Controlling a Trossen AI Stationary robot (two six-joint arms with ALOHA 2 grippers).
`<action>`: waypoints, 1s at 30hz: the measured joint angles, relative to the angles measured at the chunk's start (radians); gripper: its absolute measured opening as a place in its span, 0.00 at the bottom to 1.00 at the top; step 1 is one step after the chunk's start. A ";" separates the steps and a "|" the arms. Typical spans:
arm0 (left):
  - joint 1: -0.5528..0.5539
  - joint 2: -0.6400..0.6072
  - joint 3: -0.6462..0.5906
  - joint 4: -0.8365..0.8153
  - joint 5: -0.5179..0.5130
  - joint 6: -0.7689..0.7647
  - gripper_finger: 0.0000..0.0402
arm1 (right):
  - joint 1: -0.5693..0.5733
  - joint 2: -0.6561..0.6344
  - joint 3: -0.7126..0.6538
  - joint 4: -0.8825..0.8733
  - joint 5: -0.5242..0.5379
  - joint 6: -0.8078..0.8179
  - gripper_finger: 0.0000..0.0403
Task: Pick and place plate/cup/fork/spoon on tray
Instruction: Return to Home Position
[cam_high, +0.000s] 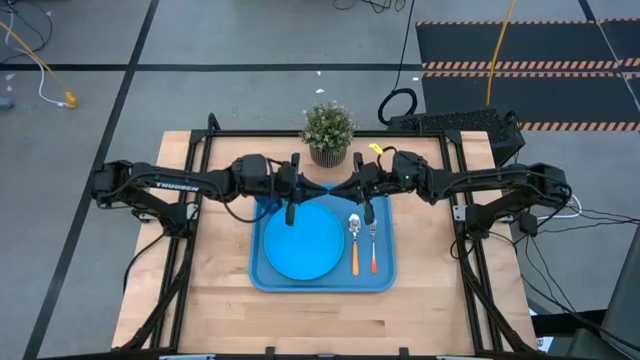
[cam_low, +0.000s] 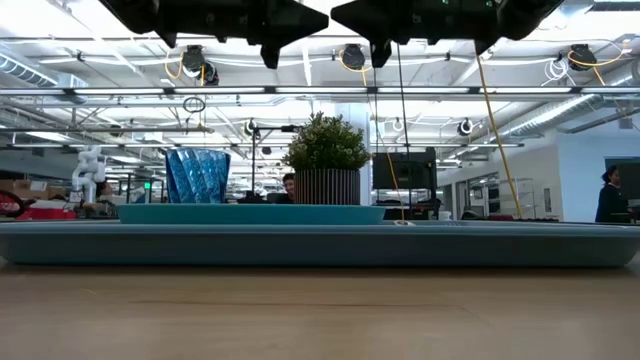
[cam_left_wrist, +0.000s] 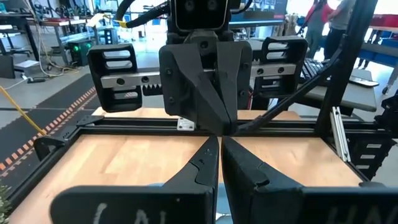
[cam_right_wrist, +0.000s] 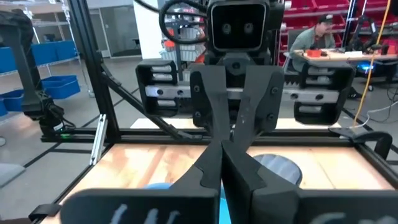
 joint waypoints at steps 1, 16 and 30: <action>0.000 0.000 0.000 -0.003 0.000 0.002 0.05 | 0.000 0.000 0.000 -0.006 0.000 0.000 0.00; 0.005 -0.158 -0.031 -0.250 0.002 0.075 0.01 | -0.002 -0.261 -0.085 -0.280 0.039 -0.037 0.00; 0.068 -0.575 -0.435 -0.056 -0.045 -0.052 0.01 | -0.028 -0.660 -0.494 -0.176 0.135 0.095 0.00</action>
